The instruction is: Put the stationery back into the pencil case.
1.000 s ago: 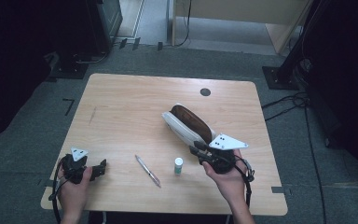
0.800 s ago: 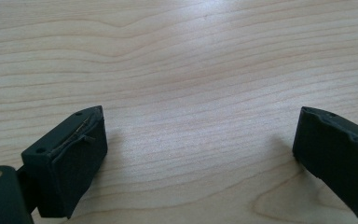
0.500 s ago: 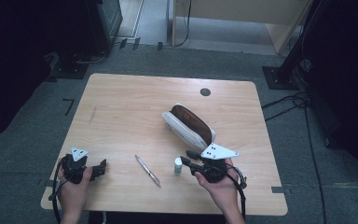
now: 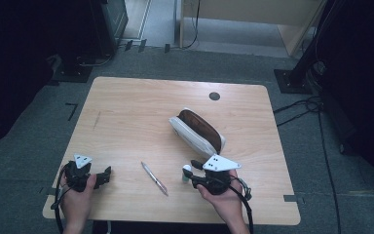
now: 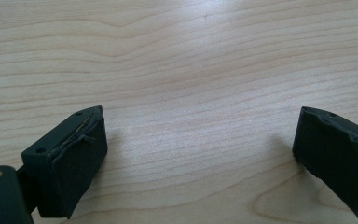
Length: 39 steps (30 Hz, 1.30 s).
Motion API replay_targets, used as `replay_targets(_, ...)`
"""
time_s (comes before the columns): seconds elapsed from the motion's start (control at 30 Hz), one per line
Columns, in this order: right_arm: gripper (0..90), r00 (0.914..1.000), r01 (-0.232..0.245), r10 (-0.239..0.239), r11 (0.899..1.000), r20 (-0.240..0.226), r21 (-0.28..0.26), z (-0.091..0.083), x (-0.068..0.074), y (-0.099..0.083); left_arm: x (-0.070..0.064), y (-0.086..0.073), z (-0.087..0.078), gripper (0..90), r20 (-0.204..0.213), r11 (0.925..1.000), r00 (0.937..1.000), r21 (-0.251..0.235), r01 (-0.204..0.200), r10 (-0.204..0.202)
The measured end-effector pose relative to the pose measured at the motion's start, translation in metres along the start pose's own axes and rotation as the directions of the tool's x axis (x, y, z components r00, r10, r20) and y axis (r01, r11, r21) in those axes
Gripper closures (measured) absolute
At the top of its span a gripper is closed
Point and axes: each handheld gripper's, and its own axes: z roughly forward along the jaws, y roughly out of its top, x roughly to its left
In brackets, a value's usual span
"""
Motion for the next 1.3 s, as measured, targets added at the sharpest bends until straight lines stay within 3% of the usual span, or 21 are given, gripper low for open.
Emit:
replay_targets(0.8, 61.7, 0.9970, 0.053, -0.055, 0.998, 0.054, 0.039, 0.013, 0.007, -0.013, 0.000, 0.000, 0.000, 3.2, 0.000, 1.0000, 1.0000, 0.000, 0.000, 0.000)
replay_targets(0.93, 65.5, 0.9948, 0.072, -0.074, 0.997, 0.069, 0.036, 0.012, 0.008, -0.013, 0.000, 0.000, 0.000, 3.2, 0.000, 1.0000, 1.0000, 0.000, 0.000, 0.000)
replay_targets(1.3, 65.7, 0.9959, 0.058, -0.059, 0.998, 0.069, 0.014, 0.002, 0.005, -0.009, 0.000, 0.000, 0.000, 3.2, 0.000, 1.0000, 1.0000, 0.000, 0.000, 0.000)
